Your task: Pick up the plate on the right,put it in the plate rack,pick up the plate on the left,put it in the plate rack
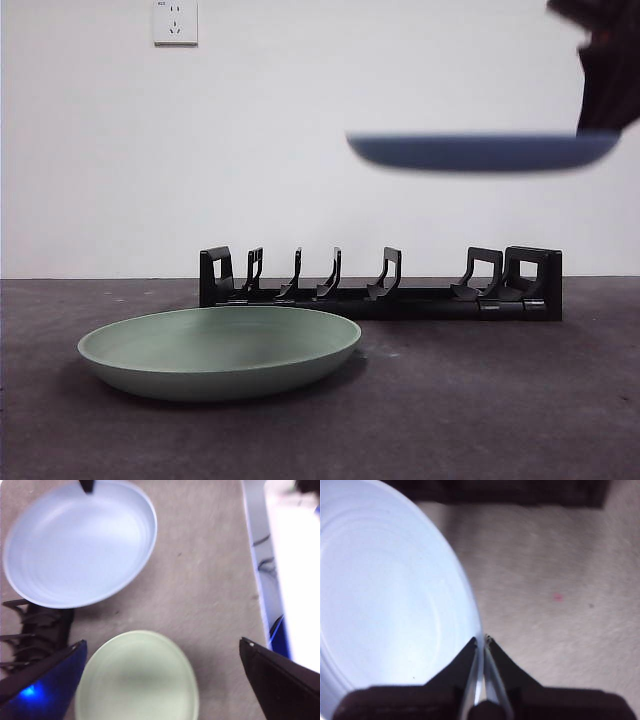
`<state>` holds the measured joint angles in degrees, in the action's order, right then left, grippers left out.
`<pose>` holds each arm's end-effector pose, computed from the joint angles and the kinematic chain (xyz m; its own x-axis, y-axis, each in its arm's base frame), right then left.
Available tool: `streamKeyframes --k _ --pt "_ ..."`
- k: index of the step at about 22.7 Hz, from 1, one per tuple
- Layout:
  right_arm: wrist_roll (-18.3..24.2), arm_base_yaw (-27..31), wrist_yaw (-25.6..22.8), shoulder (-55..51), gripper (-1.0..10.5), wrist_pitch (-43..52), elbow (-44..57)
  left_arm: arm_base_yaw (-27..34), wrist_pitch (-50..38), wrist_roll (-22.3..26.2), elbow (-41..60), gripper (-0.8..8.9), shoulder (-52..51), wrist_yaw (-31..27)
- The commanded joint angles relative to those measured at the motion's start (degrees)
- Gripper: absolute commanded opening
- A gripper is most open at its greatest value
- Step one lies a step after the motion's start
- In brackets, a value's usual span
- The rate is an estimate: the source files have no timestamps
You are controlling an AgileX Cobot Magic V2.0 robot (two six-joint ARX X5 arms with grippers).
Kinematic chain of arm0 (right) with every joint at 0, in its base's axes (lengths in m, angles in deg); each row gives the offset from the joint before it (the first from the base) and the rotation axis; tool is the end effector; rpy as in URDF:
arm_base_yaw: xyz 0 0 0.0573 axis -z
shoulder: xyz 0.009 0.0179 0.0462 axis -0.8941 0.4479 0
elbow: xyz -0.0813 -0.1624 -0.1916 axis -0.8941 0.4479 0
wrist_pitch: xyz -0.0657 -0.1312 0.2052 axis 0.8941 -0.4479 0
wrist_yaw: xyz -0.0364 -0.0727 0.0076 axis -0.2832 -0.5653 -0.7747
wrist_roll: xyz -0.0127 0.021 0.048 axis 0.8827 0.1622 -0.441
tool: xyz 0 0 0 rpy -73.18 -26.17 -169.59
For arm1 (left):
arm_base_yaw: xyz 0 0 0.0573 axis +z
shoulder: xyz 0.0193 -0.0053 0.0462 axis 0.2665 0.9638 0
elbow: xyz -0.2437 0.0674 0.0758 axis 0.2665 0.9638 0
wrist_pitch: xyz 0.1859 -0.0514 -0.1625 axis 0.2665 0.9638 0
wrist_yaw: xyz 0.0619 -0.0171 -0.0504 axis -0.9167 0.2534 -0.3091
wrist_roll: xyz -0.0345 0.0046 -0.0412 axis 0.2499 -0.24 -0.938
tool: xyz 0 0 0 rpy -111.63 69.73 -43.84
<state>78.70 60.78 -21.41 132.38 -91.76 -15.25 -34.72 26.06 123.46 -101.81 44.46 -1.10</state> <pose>0.2848 0.0248 0.3164 0.3205 0.4275 -0.8453 -0.2306 0.9007 0.3681 0.1291 -0.1613 0.3465 0.3684 -0.6694 -0.6452 0.9093 0.1150 0.3999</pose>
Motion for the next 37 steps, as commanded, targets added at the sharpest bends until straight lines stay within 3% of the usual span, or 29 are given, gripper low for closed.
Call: streamKeyframes --k 1,8,12,15,18,27,30,34,37 --pt "0.7 -0.6 2.4 -0.7 -0.2 -4.2 -2.7 -2.7 -2.1 5.2 0.0 6.90 1.6 -6.8" --pt "-0.2 -8.0 3.3 -1.7 -0.2 -9.0 -4.2 -8.8 -7.5 13.2 0.0 6.90 4.1 -14.9" --pt "-2.2 -13.4 3.4 -1.7 -0.2 -7.3 -4.2 -9.8 -7.4 14.1 0.0 6.81 4.6 -16.1" --pt "-2.7 -15.7 3.3 -1.7 -0.2 -6.2 -4.2 -9.8 -6.6 14.1 0.0 4.30 4.6 -16.1" --pt "-3.7 -15.8 3.7 -1.7 -0.2 -5.0 -4.2 -9.8 -5.0 14.1 0.0 3.11 4.6 -15.9" --pt "-3.7 -15.8 4.9 -1.7 -0.2 -4.7 -4.2 -9.8 -4.3 14.1 0.0 2.66 4.9 -15.9" --pt "-3.7 -15.8 4.8 -1.7 -0.2 -4.7 -4.2 -9.8 -4.3 14.0 0.0 1.40 5.1 -15.9" --pt "-3.7 -15.8 4.8 -1.7 -0.2 -4.5 -4.2 -9.8 -3.9 14.0 0.0 1.05 5.4 -14.8" --pt "-3.7 -15.8 4.8 -1.7 -0.2 -4.3 -4.2 -9.8 -2.8 13.9 0.0 0.06 5.4 -12.9"
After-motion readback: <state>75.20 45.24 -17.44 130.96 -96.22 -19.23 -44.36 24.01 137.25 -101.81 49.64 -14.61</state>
